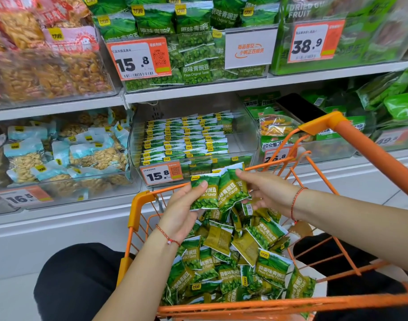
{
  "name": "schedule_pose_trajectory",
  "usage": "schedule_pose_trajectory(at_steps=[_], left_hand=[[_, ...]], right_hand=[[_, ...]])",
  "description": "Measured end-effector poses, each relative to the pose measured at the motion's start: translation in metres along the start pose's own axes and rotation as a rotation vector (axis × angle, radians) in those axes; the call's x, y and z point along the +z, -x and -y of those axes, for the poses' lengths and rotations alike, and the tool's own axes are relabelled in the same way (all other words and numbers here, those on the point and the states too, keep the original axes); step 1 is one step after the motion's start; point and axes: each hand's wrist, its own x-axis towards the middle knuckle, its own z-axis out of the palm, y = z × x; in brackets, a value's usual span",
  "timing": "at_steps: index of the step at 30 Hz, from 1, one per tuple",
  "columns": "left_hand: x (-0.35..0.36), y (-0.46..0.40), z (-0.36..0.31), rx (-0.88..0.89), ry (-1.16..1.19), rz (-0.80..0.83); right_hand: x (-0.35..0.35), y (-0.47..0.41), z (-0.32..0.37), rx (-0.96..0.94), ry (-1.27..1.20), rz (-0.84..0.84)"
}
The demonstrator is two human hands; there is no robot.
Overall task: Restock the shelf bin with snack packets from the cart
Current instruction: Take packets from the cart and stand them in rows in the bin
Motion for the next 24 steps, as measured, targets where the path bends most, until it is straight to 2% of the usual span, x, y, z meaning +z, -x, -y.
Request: schedule_pose_trajectory(at_steps=[6,10,15,18,21,24], left_hand=[[0.000,0.000,0.002,0.019,-0.044,0.020],[0.003,0.001,0.004,0.043,-0.062,0.024],[0.003,-0.001,0.004,0.096,0.142,-0.062],[0.001,0.000,0.002,0.050,0.027,-0.001],[0.006,0.005,0.007,0.017,-0.054,0.115],[0.007,0.005,0.011,0.094,-0.122,0.034]], right_hand=[[0.005,0.000,-0.006,-0.063,0.285,0.167],[0.005,-0.004,-0.012,-0.082,0.311,0.169],[0.002,-0.009,-0.014,-0.041,0.181,0.054],[0.002,-0.011,-0.016,-0.042,0.144,0.027],[0.006,-0.006,-0.017,-0.015,0.048,0.084],[0.009,-0.003,-0.017,0.050,-0.206,0.154]])
